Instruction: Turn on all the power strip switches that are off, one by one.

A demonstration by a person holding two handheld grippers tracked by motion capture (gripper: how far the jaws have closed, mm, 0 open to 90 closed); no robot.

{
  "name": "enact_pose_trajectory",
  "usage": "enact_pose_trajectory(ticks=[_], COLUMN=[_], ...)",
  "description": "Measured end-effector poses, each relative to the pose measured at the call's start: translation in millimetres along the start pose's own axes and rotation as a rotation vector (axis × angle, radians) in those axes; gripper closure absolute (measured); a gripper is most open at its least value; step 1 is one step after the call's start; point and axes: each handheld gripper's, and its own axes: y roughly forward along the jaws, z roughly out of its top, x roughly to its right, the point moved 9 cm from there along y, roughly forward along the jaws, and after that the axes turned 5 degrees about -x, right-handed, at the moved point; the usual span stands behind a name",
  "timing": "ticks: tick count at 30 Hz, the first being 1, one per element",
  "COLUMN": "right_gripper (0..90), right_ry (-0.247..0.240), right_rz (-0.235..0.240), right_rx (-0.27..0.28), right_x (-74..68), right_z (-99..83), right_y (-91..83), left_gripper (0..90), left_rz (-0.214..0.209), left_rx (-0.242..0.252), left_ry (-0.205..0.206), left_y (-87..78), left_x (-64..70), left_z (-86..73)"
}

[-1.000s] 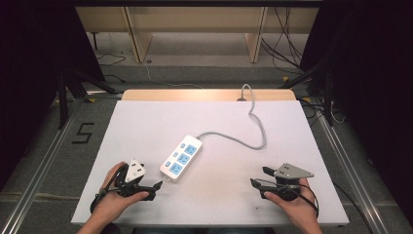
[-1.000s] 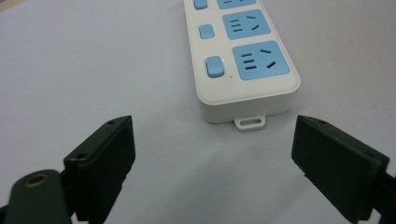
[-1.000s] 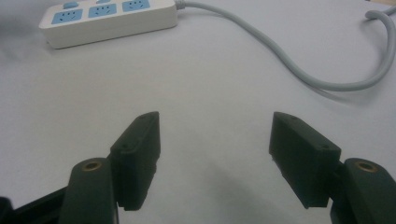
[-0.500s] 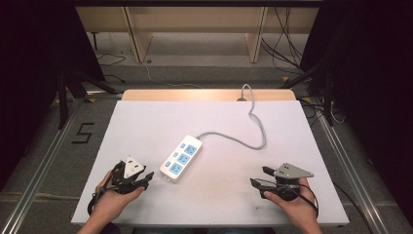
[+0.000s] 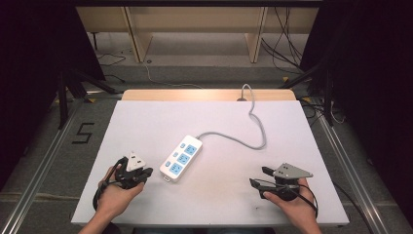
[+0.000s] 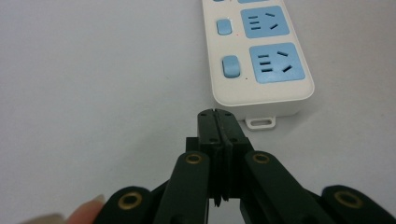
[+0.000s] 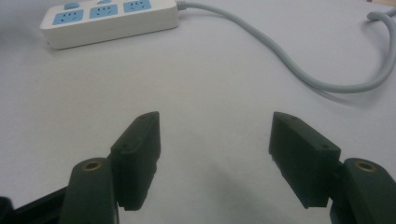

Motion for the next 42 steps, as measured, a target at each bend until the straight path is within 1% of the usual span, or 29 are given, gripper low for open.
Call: enact_pose_trajectory(ticks=[3,4,10,16,21,27,31,37,42], right_gripper=[35.0,35.0,35.0,35.0,35.0,35.0,35.0,35.0,35.0], right_ry=[0.001,0.001,-0.001,-0.003,-0.003,-0.002,-0.003,-0.003,-0.001], right_rz=[0.003,0.002,0.002,0.006,0.006,0.006,0.006,0.006,0.006], right_rx=[0.0,-0.003,-0.002,-0.004,-0.005,-0.006,-0.003,-0.006,-0.006], right_x=[-0.1,0.3,0.0,-0.6,-0.8,-1.1,-1.2,-1.1,-1.1], right_z=[-0.2,-0.6,-0.3,-0.6,-0.5,-0.5,-0.2,-0.5,-0.5], right_y=[0.2,0.4,0.3,0.5,0.4,0.4,0.4,0.3,0.6], left_gripper=[89.4,89.4,89.4,89.4,89.5,89.4,89.4,89.4,89.4], left_rz=[0.0,0.003,0.006,0.005,0.007,0.016,0.013,0.012,0.013], left_rx=[-0.006,-0.008,-0.016,-0.029,-0.029,-0.036,-0.046,-0.046,-0.048], left_ry=[0.0,0.006,-0.001,0.004,-0.008,0.0,0.002,0.001,0.013], left_y=[1.1,1.7,6.4,10.8,13.2,16.4,18.3,20.9,22.8], left_x=[0.1,-0.6,-3.2,-3.6,-2.9,-2.9,-2.9,-2.7,-1.9], left_z=[2.5,4.0,14.8,19.5,25.6,34.4,37.9,42.8,48.5])
